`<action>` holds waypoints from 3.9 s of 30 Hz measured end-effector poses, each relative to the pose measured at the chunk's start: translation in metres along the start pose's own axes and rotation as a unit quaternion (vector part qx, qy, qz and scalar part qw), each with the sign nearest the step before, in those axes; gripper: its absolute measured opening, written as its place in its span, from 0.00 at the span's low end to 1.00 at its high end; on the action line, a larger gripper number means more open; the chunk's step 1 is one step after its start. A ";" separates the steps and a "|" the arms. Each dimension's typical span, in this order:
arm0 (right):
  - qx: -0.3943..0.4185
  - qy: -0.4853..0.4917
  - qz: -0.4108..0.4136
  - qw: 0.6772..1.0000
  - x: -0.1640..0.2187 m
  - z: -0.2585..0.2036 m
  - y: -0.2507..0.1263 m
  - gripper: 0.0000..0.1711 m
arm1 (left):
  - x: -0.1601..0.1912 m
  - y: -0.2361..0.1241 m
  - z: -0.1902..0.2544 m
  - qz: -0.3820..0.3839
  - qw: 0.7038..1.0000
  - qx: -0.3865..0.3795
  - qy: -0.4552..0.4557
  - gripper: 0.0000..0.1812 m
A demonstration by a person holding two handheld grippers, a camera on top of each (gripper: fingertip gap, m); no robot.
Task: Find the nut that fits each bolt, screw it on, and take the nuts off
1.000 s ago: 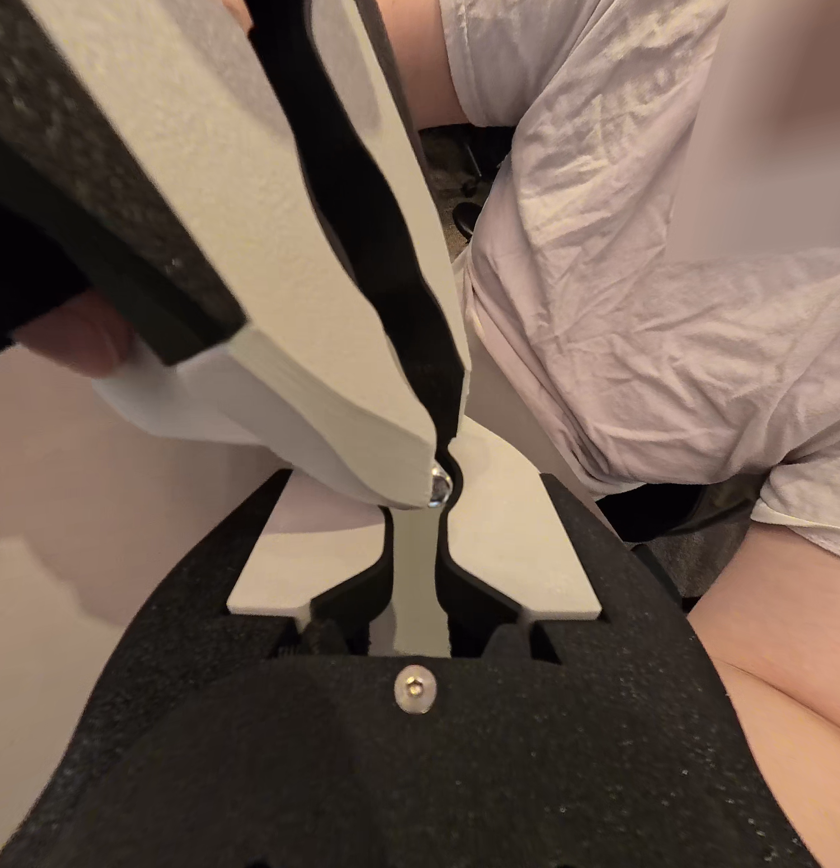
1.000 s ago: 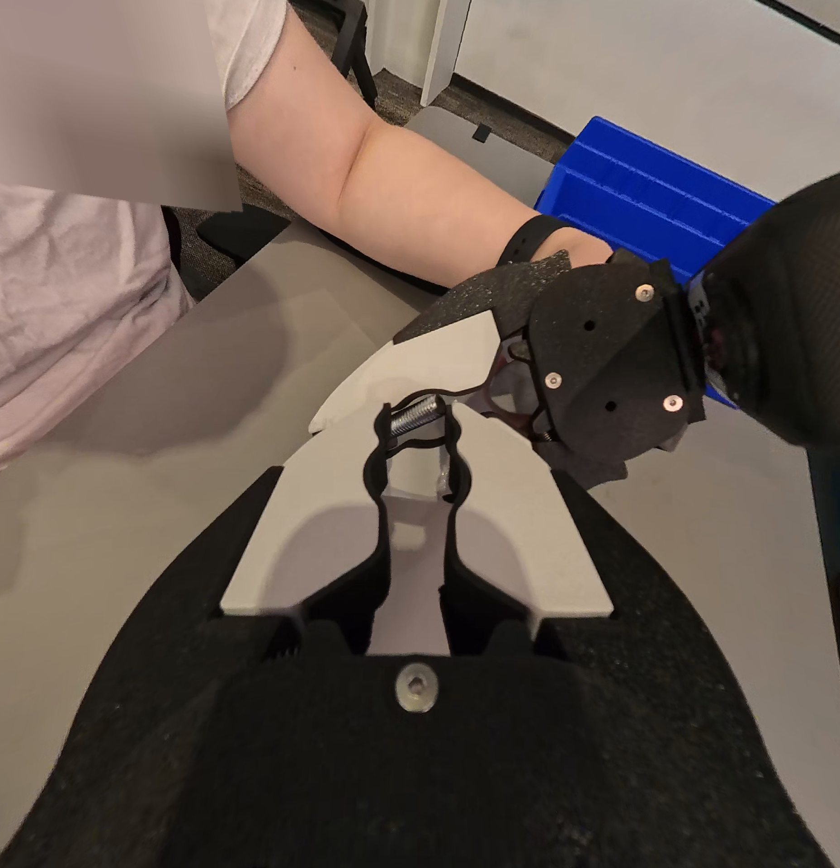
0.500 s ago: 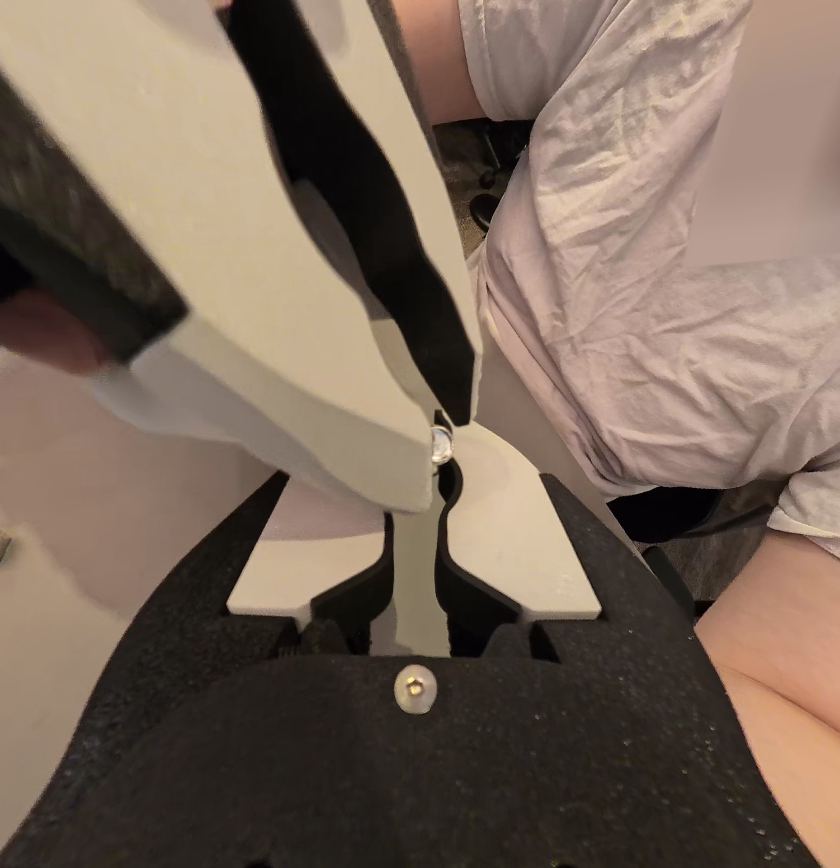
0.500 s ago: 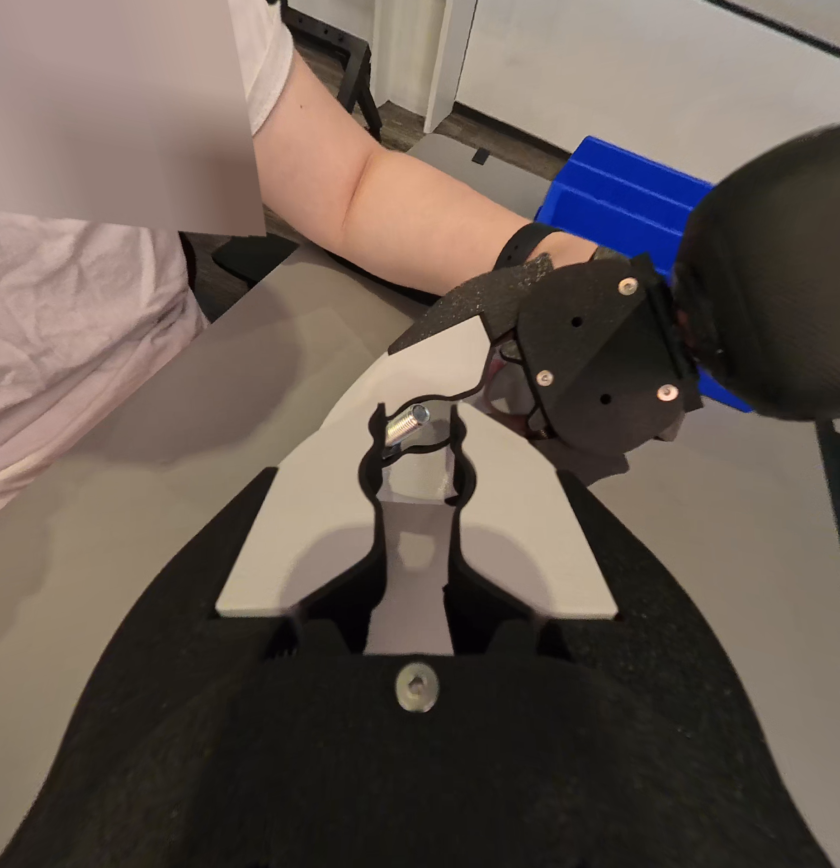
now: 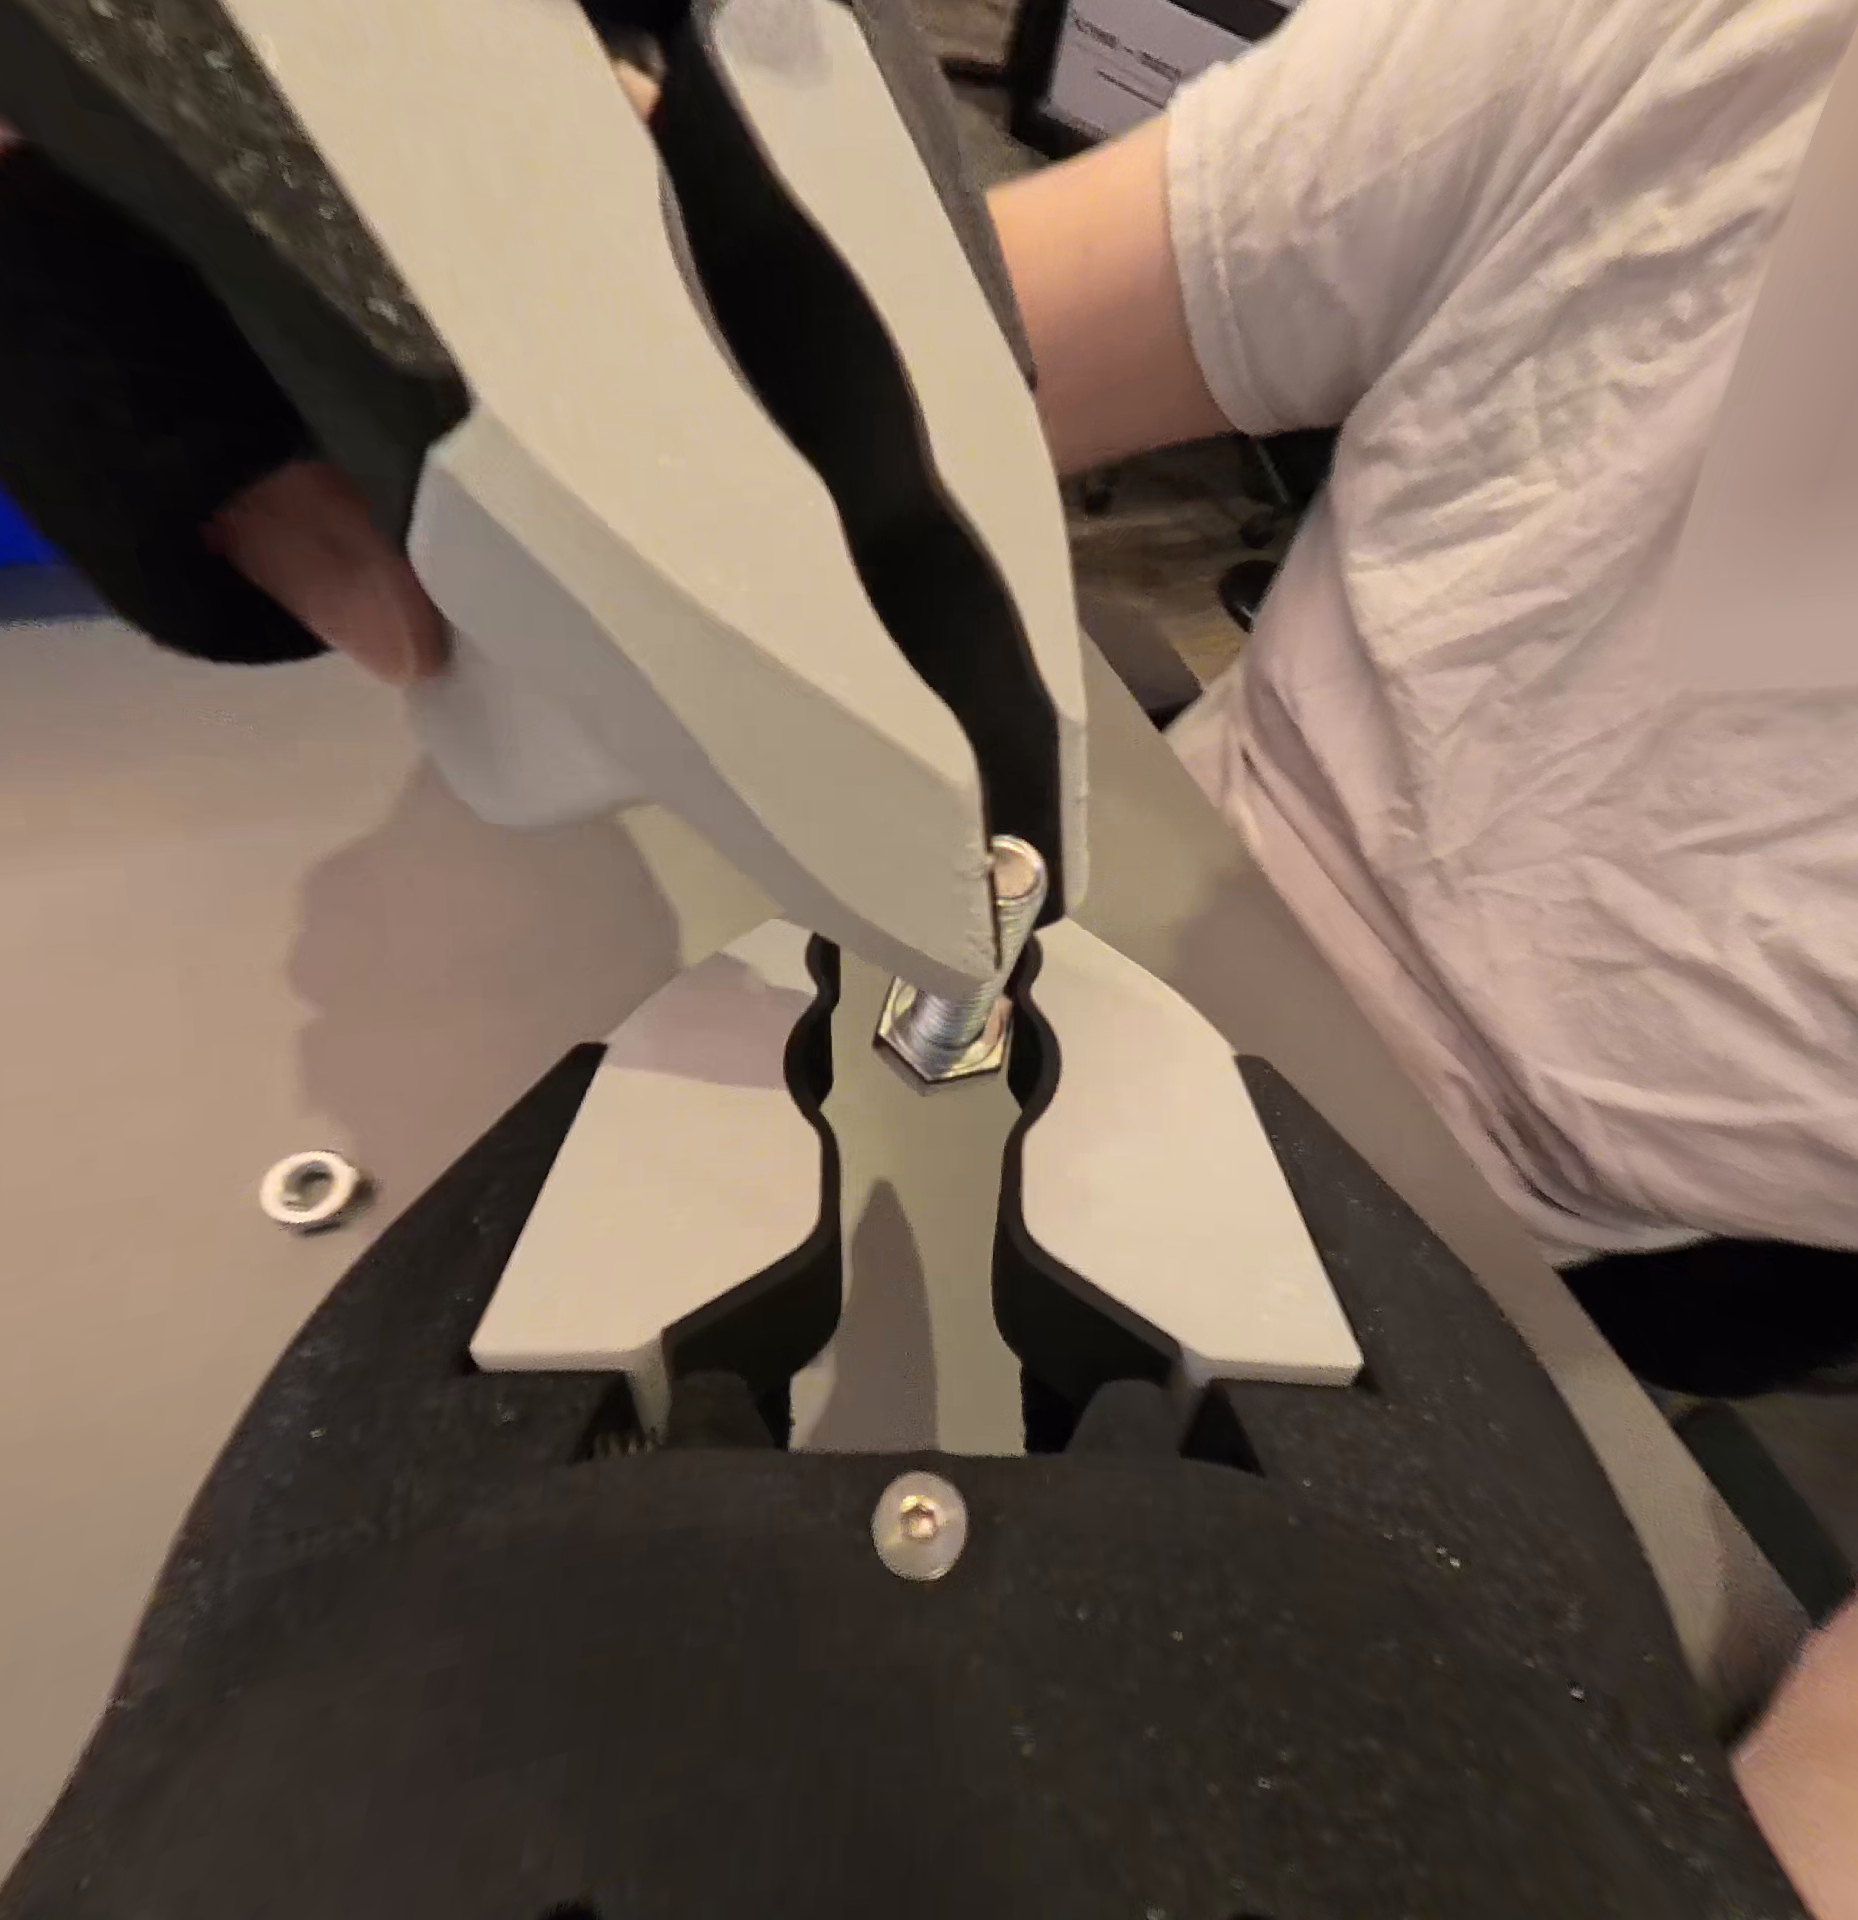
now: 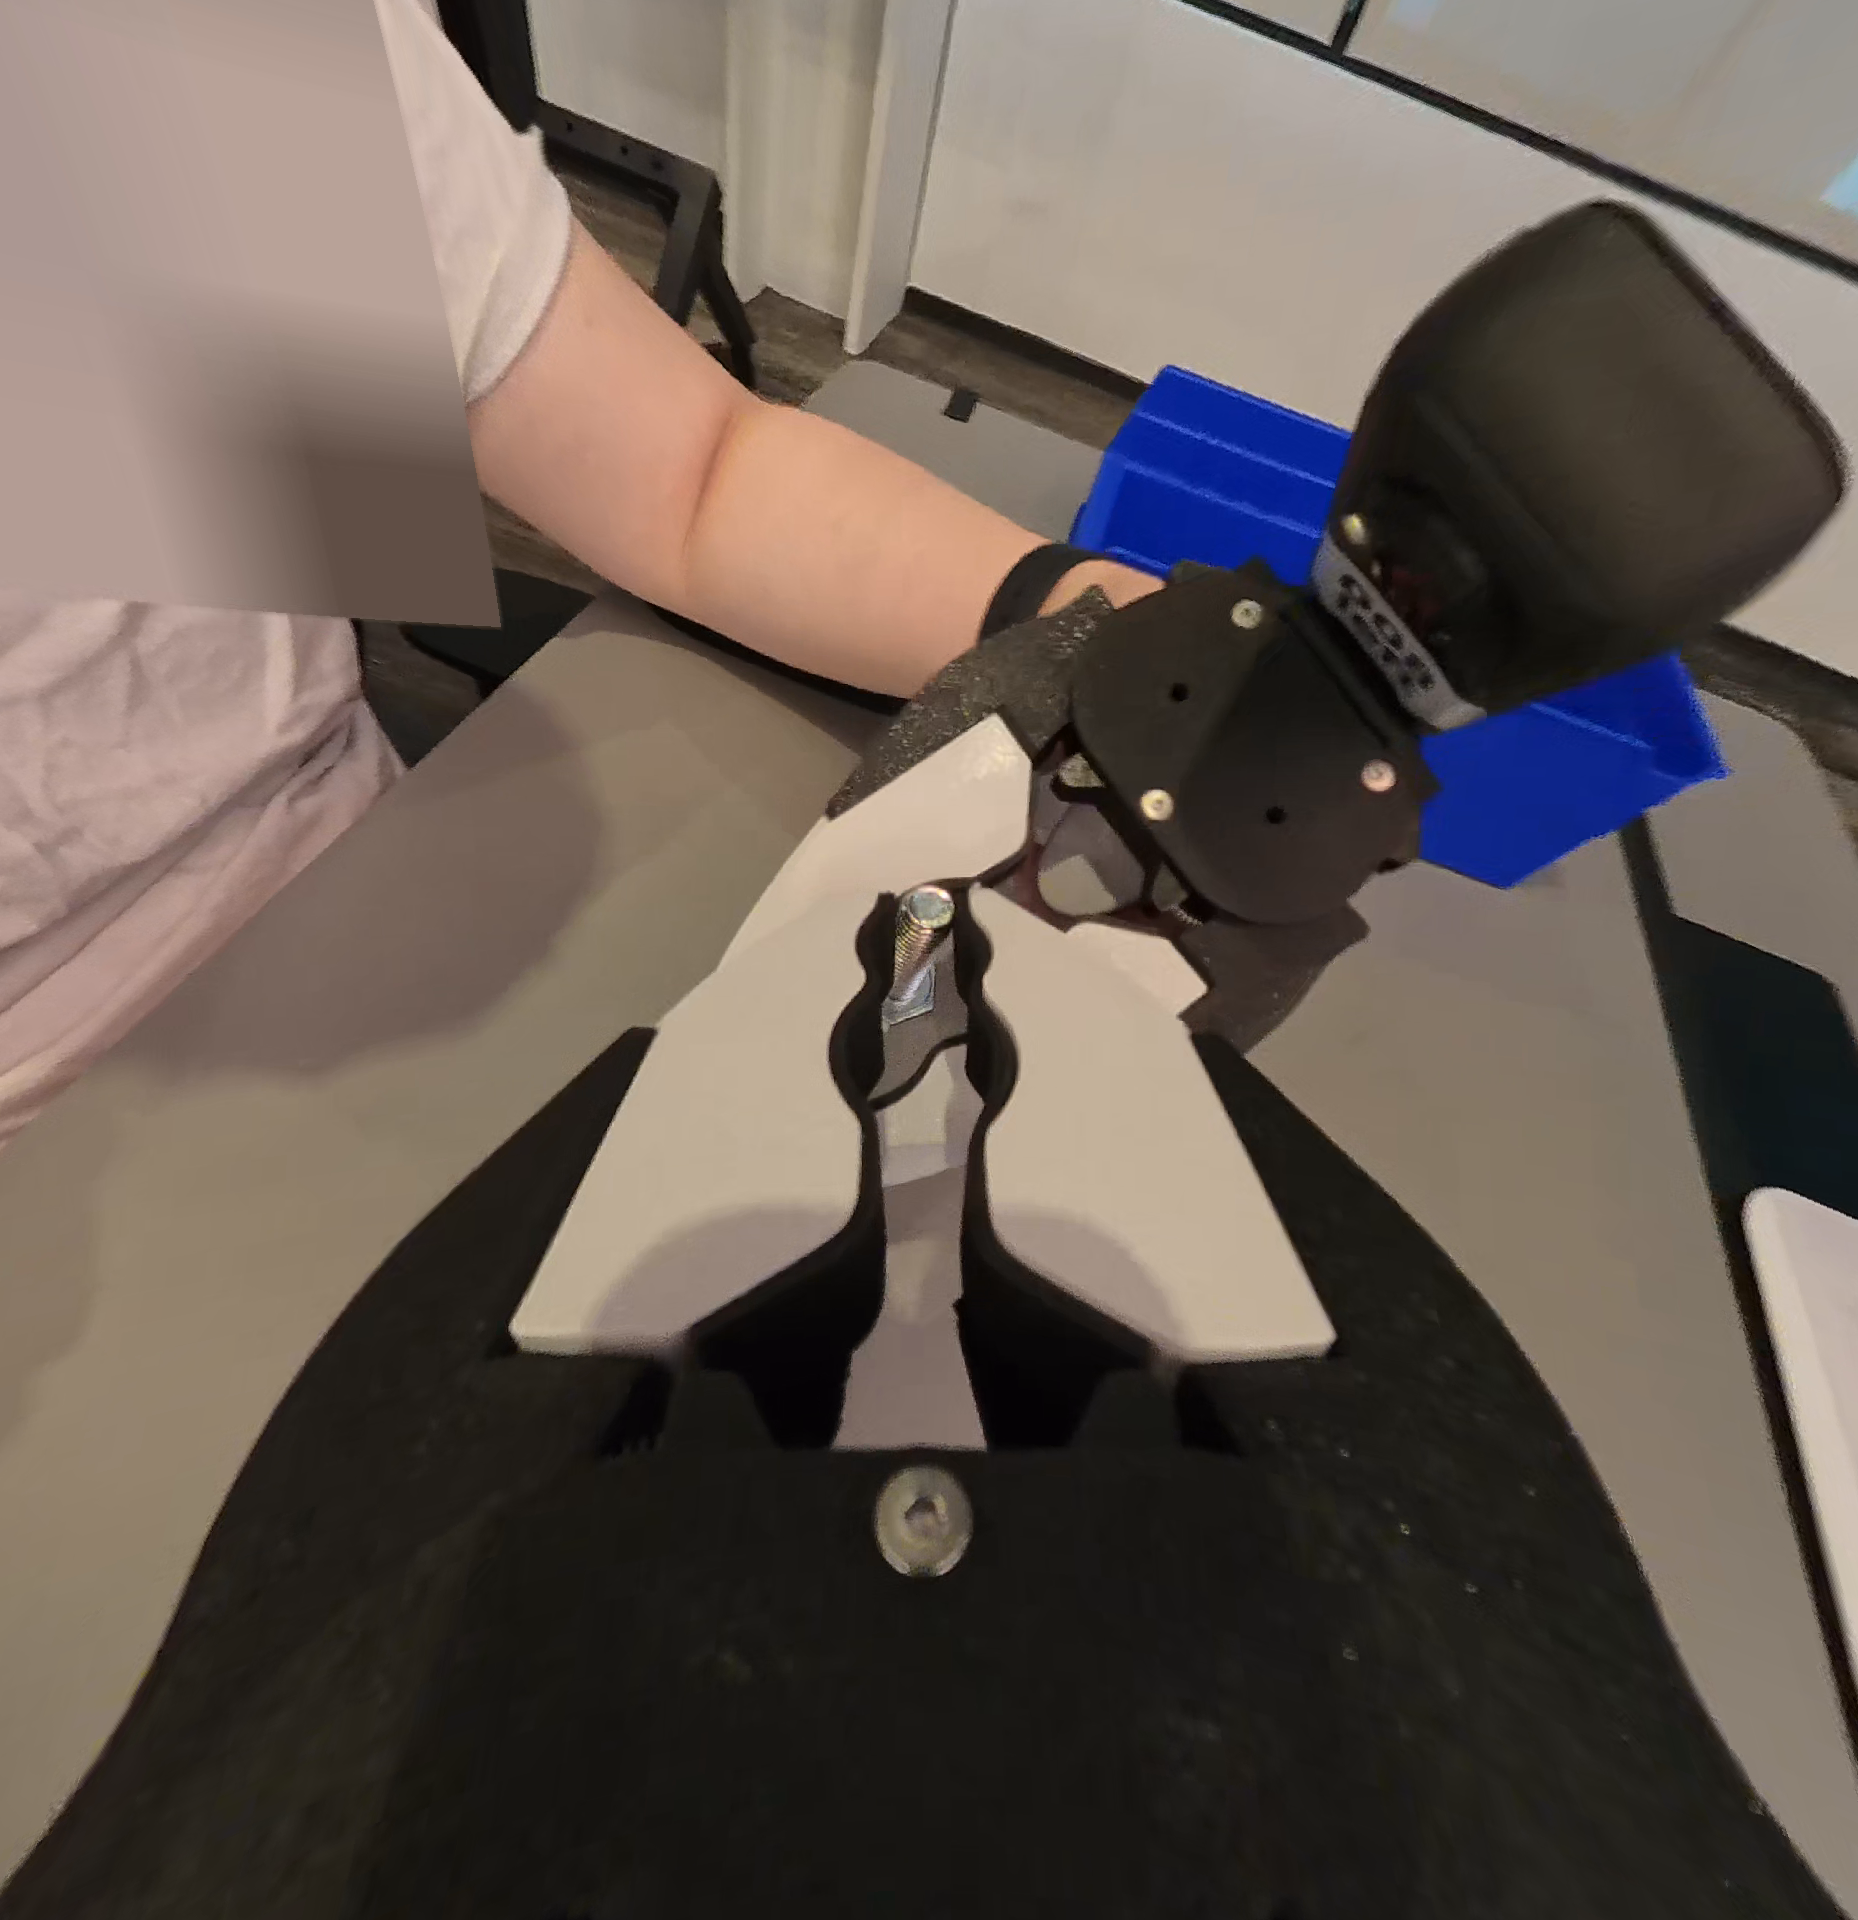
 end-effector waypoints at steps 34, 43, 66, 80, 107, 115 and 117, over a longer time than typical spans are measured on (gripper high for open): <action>0.161 -0.035 0.009 0.986 -0.018 0.027 -0.049 0.06 | -0.050 -0.031 -0.033 0.162 0.937 -0.295 0.095 0.08; 0.166 -0.035 0.020 0.985 -0.023 0.027 -0.051 0.06 | -0.053 -0.032 -0.032 0.178 0.928 -0.310 0.110 0.11; 0.149 -0.033 0.039 0.988 -0.029 0.022 -0.039 0.06 | -0.055 -0.021 -0.031 0.163 0.927 -0.316 0.119 0.06; 0.221 0.006 0.043 0.974 -0.033 0.039 -0.070 0.11 | -0.048 -0.035 -0.042 0.160 0.918 -0.347 0.101 0.06; 0.087 0.098 -0.353 0.926 0.143 0.043 -0.005 0.12 | -0.017 -0.144 -0.059 0.151 0.861 -0.482 0.068 0.06; 0.037 0.051 -0.396 0.916 0.145 0.044 -0.001 0.13 | -0.022 -0.144 -0.053 0.149 0.869 -0.466 0.072 0.06; 0.031 0.054 -0.397 0.916 0.148 0.046 0.001 0.13 | -0.022 -0.144 -0.052 0.147 0.872 -0.462 0.072 0.06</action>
Point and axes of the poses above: each gripper's, where its closed fingertips meet, y out along the fingers, x out of its underside, z = x × y across the jaws, the point moved 4 cm from there along -y, back along the fingers
